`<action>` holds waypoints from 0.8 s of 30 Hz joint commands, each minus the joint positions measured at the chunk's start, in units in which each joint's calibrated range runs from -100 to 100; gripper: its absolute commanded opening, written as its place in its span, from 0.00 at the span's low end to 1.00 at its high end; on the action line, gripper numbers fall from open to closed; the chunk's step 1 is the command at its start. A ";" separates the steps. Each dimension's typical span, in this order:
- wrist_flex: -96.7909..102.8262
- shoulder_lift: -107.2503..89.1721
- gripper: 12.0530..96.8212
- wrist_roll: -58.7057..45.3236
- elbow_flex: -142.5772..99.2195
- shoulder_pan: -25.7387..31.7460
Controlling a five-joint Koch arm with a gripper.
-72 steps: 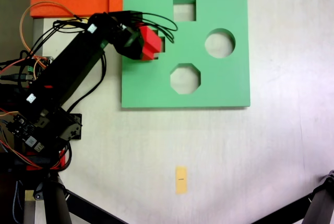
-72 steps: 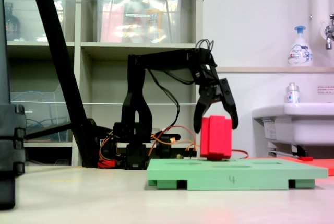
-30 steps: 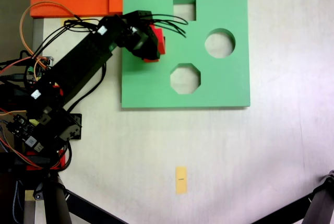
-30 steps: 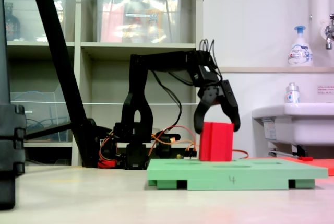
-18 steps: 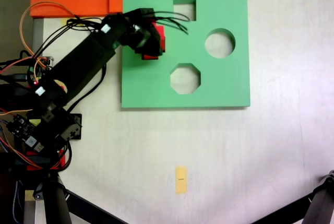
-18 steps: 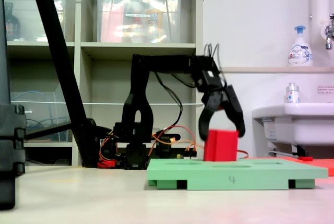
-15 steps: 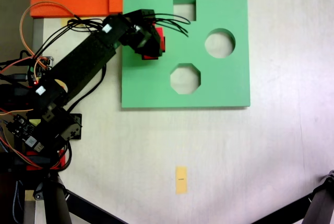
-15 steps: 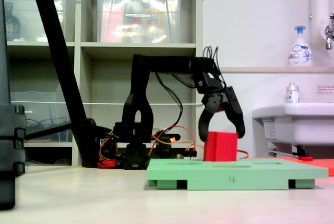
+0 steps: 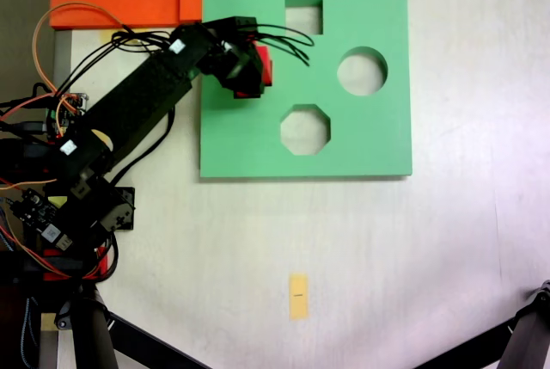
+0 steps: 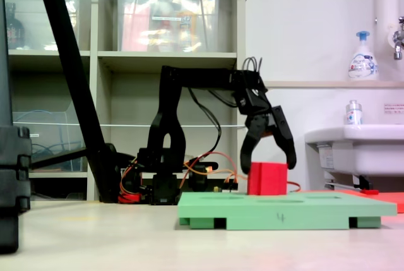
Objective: Put the cross columnar block into the corresponding hole
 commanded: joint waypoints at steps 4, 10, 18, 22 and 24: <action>5.22 1.30 0.44 0.44 1.08 -0.44; 11.19 0.46 0.52 1.27 -6.10 -1.12; 13.89 -2.89 0.98 1.86 -9.49 -1.22; 13.98 -5.27 0.98 1.86 -10.59 -1.22; 13.98 -7.78 0.98 1.81 -10.79 -1.22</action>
